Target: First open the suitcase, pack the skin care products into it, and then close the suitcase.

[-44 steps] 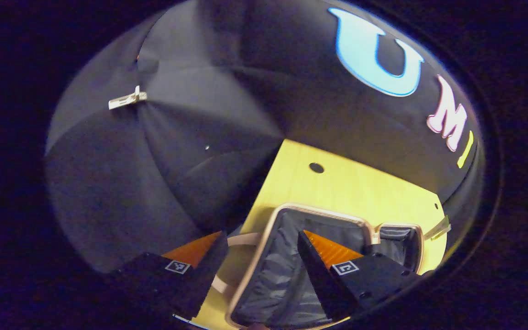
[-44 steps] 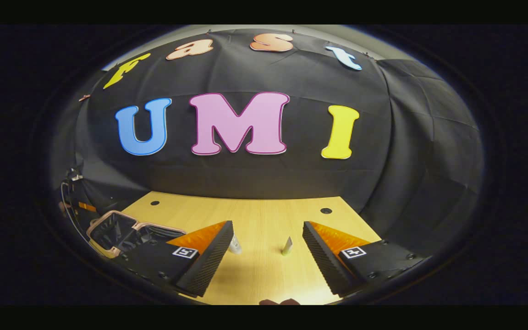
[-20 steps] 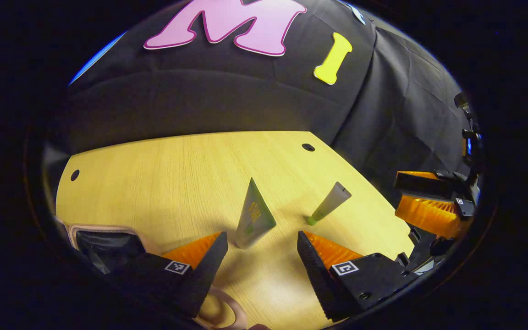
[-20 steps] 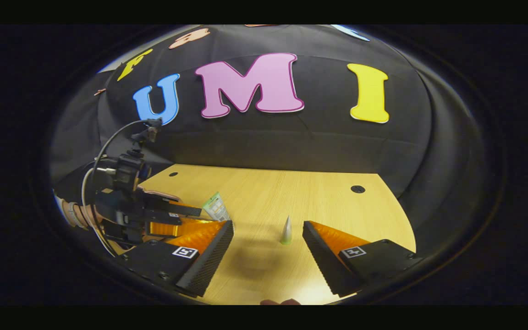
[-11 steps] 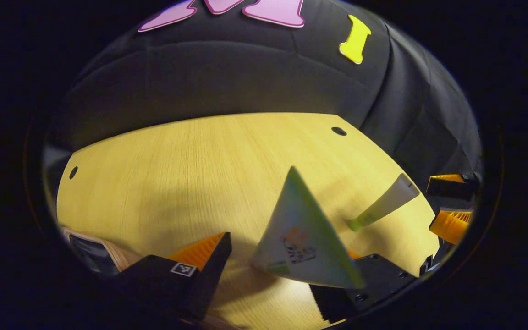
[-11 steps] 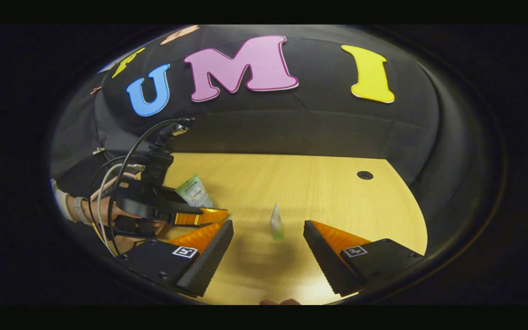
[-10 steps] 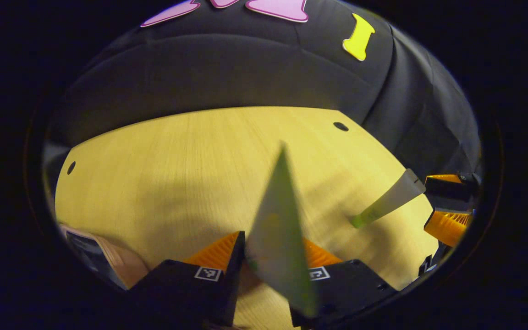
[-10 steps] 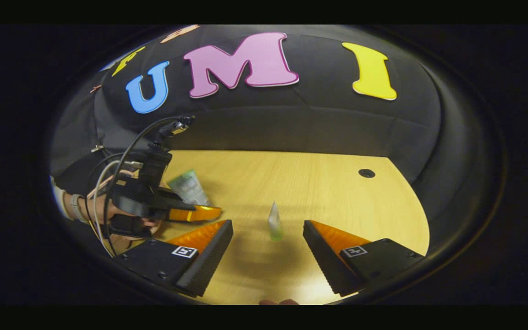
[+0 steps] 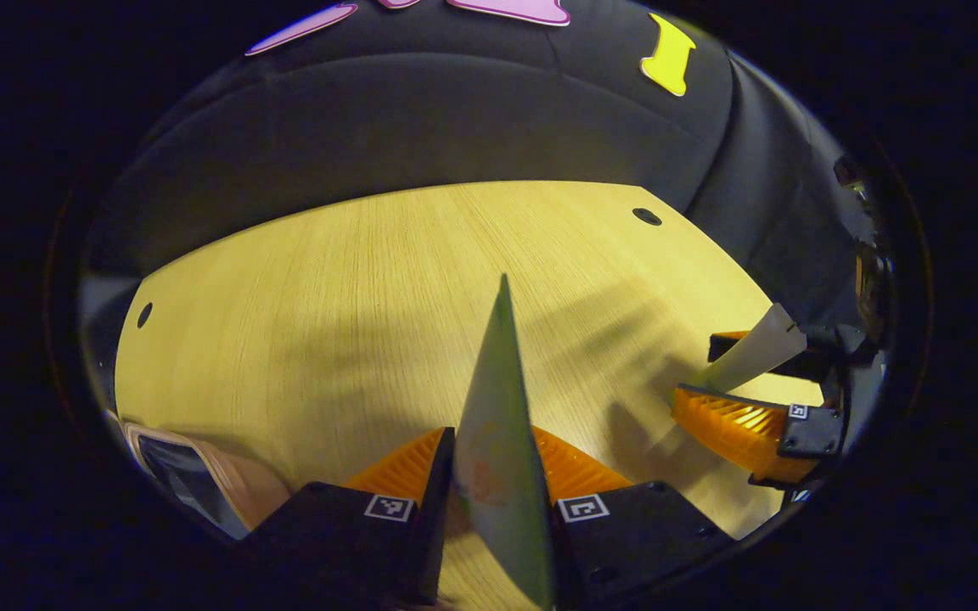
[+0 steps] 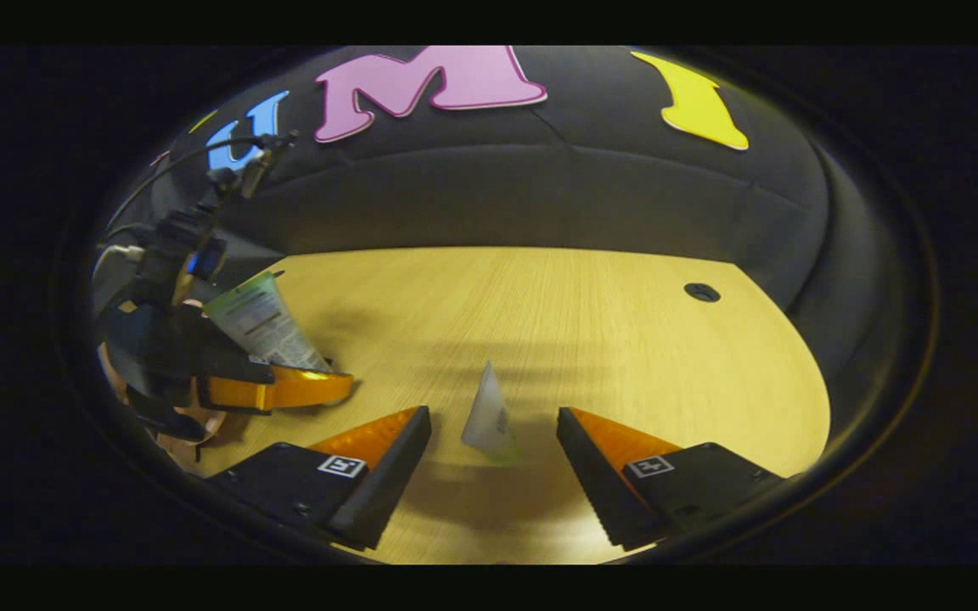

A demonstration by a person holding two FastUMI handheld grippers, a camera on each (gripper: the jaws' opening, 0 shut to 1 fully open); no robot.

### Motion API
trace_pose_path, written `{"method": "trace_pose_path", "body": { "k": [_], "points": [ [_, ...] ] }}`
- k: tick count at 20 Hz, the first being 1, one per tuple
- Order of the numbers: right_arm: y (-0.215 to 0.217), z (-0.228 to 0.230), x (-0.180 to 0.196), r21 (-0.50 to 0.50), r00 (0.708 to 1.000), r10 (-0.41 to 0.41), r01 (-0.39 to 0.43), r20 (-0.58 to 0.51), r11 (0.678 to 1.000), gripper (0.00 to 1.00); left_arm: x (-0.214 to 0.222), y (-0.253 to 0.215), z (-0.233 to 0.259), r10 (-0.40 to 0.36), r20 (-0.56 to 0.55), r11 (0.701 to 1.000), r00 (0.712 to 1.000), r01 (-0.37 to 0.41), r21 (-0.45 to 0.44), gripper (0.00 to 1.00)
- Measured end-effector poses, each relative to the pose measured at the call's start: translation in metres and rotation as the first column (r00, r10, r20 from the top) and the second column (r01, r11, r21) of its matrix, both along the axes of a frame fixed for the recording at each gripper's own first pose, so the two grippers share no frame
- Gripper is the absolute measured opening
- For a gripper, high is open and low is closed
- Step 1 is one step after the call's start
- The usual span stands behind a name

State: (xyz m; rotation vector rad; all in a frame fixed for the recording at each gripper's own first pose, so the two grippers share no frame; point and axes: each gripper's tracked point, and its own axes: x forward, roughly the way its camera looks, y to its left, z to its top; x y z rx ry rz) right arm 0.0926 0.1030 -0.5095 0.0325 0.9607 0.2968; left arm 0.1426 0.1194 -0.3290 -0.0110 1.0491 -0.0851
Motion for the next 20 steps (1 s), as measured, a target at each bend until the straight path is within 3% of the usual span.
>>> {"method": "trace_pose_path", "body": {
  "k": [1, 2, 4, 5, 8, 9, 11, 12, 13, 14, 16, 17, 20],
  "points": [
    [-0.002, -0.012, -0.008, -0.011, 0.998, -0.006, 0.005, -0.063, 1.000, 0.76, -0.003, 0.002, 0.001, 0.010, -0.022, 1.000, 1.000, -0.010, -0.008, 0.47],
    [-0.002, -0.012, -0.005, -0.007, 0.998, -0.026, 0.026, -0.060, 1.000, 0.57, -0.006, 0.004, 0.007, 0.015, -0.033, 1.000, 0.999, -0.015, -0.014, 0.50],
    [-0.004, -0.003, -0.006, 0.004, 0.997, -0.046, 0.046, -0.060, 0.999, 0.24, -0.017, 0.004, 0.031, -0.004, -0.035, 0.999, 0.999, 0.002, -0.041, 0.46],
    [-0.002, 0.006, -0.007, 0.021, 0.997, -0.049, 0.050, -0.062, 0.999, 0.30, -0.025, 0.006, 0.048, -0.032, -0.029, 0.999, 0.999, 0.031, -0.042, 0.46],
    [0.004, 0.046, -0.018, 0.071, 0.999, -0.038, 0.040, -0.027, 0.997, 0.30, -0.054, 0.042, 0.097, -0.115, -0.026, 0.991, 0.993, 0.117, 0.058, 0.46],
    [0.005, 0.059, -0.022, 0.077, 0.999, -0.031, 0.032, -0.010, 0.997, 0.30, -0.069, 0.062, 0.111, -0.112, -0.045, 0.988, 0.993, 0.116, 0.098, 0.43],
    [0.010, 0.085, -0.038, 0.096, 1.000, -0.020, 0.018, 0.017, 0.995, 0.30, -0.104, 0.099, 0.132, -0.079, -0.107, 0.987, 0.991, 0.093, 0.129, 0.47],
    [0.013, 0.095, -0.045, 0.107, 1.000, -0.015, 0.012, 0.025, 0.994, 0.24, -0.125, 0.116, 0.137, -0.067, -0.158, 0.988, 0.985, 0.088, 0.129, 0.50],
    [0.016, 0.103, -0.052, 0.109, 0.999, -0.010, 0.006, 0.034, 0.994, 0.24, -0.143, 0.132, 0.138, -0.056, -0.206, 0.987, 0.977, 0.085, 0.136, 0.46],
    [0.018, 0.109, -0.060, 0.103, 0.999, -0.002, -0.002, 0.041, 0.995, 0.30, -0.165, 0.154, 0.135, -0.030, -0.274, 0.985, 0.961, 0.075, 0.155, 0.46],
    [0.022, 0.111, -0.075, 0.094, 1.000, 0.007, -0.010, 0.029, 0.995, 0.29, -0.209, 0.195, 0.124, 0.061, -0.403, 0.981, 0.913, 0.019, 0.193, 0.46],
    [0.028, 0.113, -0.084, 0.102, 1.000, 0.007, -0.009, 0.013, 0.995, 0.22, -0.228, 0.203, 0.115, 0.095, -0.461, 0.985, 0.882, -0.017, 0.171, 0.46],
    [0.042, 0.126, -0.100, 0.115, 1.000, 0.022, -0.023, 0.008, 0.993, 0.29, -0.269, 0.213, 0.082, 0.168, -0.603, 0.986, 0.780, -0.121, 0.118, 0.47]
  ]
}}
